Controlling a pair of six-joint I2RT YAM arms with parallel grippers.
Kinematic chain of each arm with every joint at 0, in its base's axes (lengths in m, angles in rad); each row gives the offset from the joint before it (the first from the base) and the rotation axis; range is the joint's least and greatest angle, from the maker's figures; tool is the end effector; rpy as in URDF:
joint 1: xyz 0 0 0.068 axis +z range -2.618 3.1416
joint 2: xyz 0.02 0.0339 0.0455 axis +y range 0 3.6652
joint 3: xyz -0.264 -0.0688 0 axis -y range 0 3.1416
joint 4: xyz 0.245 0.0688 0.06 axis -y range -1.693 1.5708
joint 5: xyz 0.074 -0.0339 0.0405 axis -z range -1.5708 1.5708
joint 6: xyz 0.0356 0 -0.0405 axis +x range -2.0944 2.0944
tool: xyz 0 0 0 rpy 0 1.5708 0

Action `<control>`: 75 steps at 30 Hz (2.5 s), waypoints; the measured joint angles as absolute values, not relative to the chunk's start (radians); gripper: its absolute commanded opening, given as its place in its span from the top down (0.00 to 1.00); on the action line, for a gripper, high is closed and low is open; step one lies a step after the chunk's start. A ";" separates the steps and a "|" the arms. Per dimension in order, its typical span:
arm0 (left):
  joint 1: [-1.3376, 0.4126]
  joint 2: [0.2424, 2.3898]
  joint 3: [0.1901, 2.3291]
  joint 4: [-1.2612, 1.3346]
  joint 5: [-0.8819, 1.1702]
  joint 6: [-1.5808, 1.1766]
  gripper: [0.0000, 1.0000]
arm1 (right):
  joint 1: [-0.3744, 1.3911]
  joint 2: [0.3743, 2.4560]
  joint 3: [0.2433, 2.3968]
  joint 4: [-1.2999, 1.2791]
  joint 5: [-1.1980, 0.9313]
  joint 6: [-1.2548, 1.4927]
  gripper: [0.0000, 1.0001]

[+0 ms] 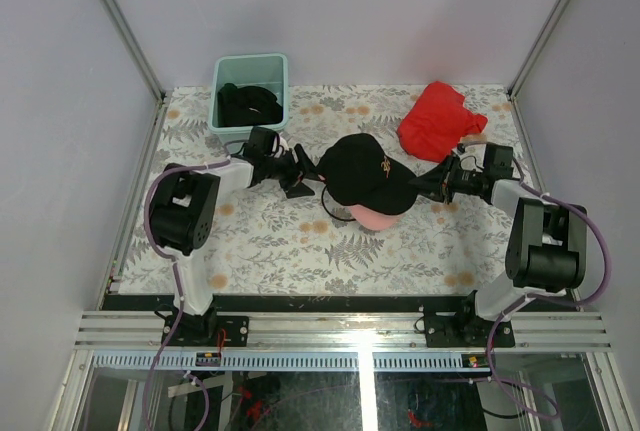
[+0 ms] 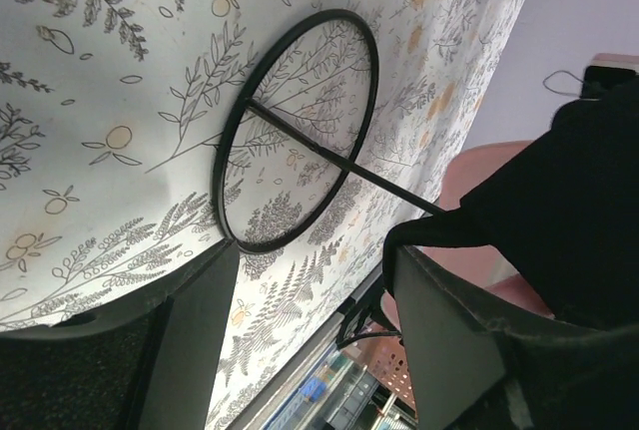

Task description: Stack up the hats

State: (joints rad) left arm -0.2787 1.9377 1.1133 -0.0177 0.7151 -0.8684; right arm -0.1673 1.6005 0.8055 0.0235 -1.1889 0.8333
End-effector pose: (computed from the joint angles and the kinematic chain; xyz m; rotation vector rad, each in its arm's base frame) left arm 0.3707 -0.1304 0.1455 -0.3984 2.5784 -1.3451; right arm 0.3060 -0.0182 0.1837 0.5064 2.2417 1.7170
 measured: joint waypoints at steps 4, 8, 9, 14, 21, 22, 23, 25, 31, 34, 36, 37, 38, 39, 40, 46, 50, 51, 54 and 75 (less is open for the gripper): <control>-0.279 1.909 1.098 -0.017 0.714 -0.862 0.40 | -0.166 1.622 0.805 -0.067 -1.184 0.761 0.99; -0.279 1.893 1.077 -0.015 0.715 -0.862 0.40 | -0.156 1.641 0.803 -0.099 -1.182 0.721 0.83; -0.279 1.888 1.073 -0.015 0.715 -0.862 0.41 | -0.150 1.646 0.803 -0.104 -1.184 0.716 0.75; -0.279 1.868 1.057 -0.019 0.714 -0.860 0.41 | -0.126 1.642 0.803 -0.141 -1.149 0.691 0.50; -0.279 1.824 1.025 -0.039 0.699 -0.856 0.42 | -0.117 1.586 0.831 -0.241 -1.016 0.665 0.37; -0.279 1.816 1.018 -0.042 0.697 -0.855 0.42 | -0.120 1.578 0.842 -0.257 -1.001 0.662 0.36; -0.279 1.810 1.011 -0.047 0.694 -0.854 0.42 | -0.125 1.566 0.854 -0.272 -0.979 0.660 0.34; -0.279 1.794 0.997 -0.063 0.690 -0.850 0.42 | -0.138 1.532 0.871 -0.294 -0.944 0.659 0.25; -0.279 1.749 0.974 -0.124 0.672 -0.839 0.44 | -0.225 1.417 0.791 -0.180 -0.968 0.776 0.07; -0.279 1.730 0.971 -0.149 0.664 -0.831 0.48 | -0.237 1.411 0.719 -0.112 -1.003 0.846 0.03; -0.279 1.714 0.965 -0.165 0.658 -0.828 0.53 | -0.237 1.408 0.671 -0.075 -1.026 0.892 0.00; -0.279 1.705 0.961 -0.173 0.654 -0.826 0.55 | -0.237 1.406 0.651 -0.055 -1.036 0.912 0.01; -0.279 1.698 0.957 -0.177 0.654 -0.825 0.56 | -0.237 1.398 0.620 -0.015 -1.043 0.945 0.01; -0.279 1.691 0.952 -0.180 0.652 -0.823 0.58 | -0.237 1.386 0.582 0.034 -1.050 0.987 0.01; -0.279 1.684 0.944 -0.181 0.651 -0.821 0.59 | -0.237 1.370 0.533 0.099 -1.060 1.038 0.01; -0.279 1.682 0.929 -0.186 0.651 -0.813 0.64 | -0.236 1.368 0.280 0.562 -1.078 1.376 0.01; -0.279 1.686 0.929 -0.187 0.651 -0.804 0.65 | -0.236 1.446 0.233 0.872 -1.074 1.533 0.01; -0.279 1.689 0.929 -0.187 0.652 -0.801 0.65 | -0.236 1.475 0.224 0.961 -1.070 1.571 0.01; -0.279 1.700 0.933 -0.187 0.655 -0.794 0.66 | -0.235 1.578 0.212 1.212 -1.057 1.679 0.01; -0.279 1.761 1.013 -0.251 0.670 -0.760 0.66 | -0.057 1.900 0.289 1.576 -0.910 1.797 0.01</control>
